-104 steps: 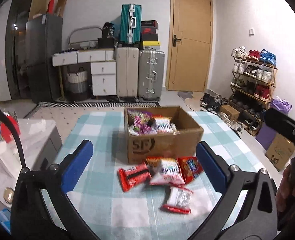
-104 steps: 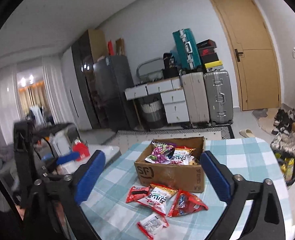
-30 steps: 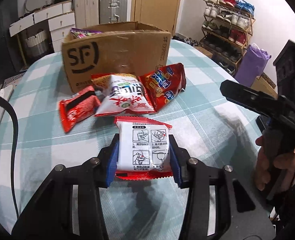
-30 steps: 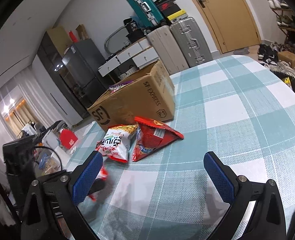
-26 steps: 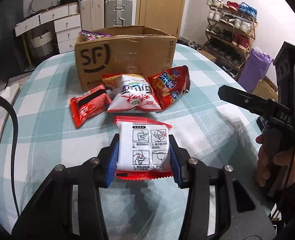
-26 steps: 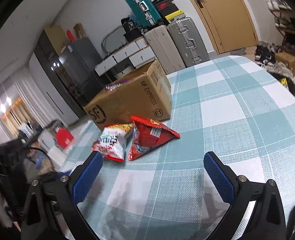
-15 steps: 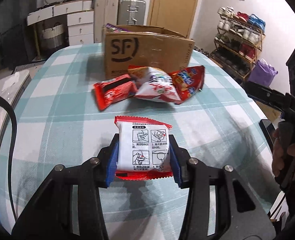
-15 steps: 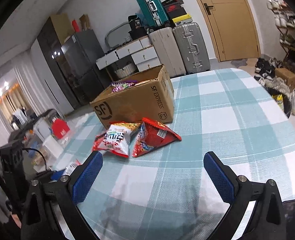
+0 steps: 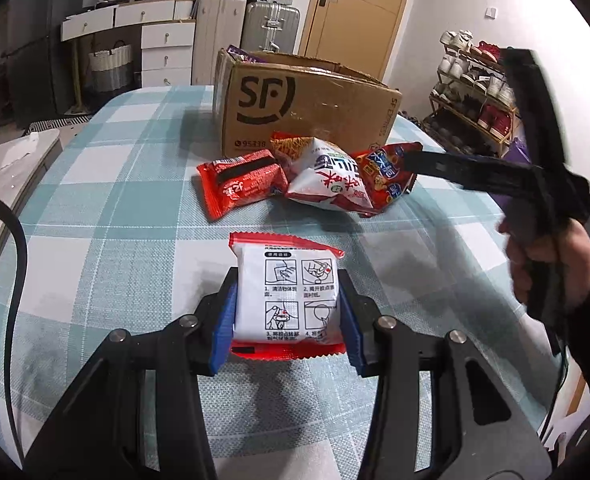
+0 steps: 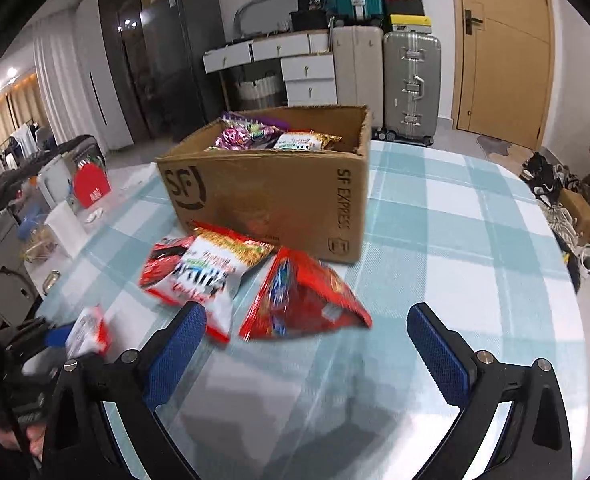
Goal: Organize snacks
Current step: 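Grasp the red Oreo bag with the right gripper while the left gripper holds the white-red pack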
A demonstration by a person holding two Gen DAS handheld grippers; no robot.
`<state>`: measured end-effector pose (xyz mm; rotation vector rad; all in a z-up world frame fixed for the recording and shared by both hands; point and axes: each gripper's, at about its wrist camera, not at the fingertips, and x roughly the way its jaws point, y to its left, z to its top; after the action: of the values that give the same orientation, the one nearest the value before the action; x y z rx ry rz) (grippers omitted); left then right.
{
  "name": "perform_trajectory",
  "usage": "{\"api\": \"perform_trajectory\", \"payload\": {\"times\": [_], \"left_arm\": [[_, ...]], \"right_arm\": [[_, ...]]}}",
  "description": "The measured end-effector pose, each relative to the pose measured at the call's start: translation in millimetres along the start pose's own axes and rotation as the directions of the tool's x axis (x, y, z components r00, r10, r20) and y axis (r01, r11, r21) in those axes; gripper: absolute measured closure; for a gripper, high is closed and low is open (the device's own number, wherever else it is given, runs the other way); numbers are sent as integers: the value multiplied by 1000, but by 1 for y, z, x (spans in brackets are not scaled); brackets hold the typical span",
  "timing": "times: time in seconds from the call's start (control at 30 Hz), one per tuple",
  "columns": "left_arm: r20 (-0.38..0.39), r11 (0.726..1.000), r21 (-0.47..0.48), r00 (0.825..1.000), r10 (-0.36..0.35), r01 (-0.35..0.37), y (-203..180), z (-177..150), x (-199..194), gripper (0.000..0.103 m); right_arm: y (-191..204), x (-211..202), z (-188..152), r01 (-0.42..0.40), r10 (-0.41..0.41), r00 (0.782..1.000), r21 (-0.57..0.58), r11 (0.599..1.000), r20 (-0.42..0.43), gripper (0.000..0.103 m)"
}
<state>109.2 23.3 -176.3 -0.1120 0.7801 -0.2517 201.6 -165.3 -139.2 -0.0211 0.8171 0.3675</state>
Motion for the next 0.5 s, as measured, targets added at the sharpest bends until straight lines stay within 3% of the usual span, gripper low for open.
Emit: {"api": "perform_trajectory", "payload": {"times": [0.2,0.37,0.4,0.5], "left_arm": [[-22,1000,-14,1000,5,-5,2,1,5,61],[-34,1000,-21,999,-5,4,4,1,8,61],[-36,1000,-23,999,-2,1,5,1,9,61],[-49,999,-43,999,15,-17,8,1,12,61]], "right_arm": [[-9,41,14,-27,28,998,16,1000,-55,3],[-9,66,16,-47,44,991,-21,999,-124,27],[-10,69,15,-47,43,990,-23,999,-133,37],[-8,71,11,-40,35,991,-39,998,-127,41]]}}
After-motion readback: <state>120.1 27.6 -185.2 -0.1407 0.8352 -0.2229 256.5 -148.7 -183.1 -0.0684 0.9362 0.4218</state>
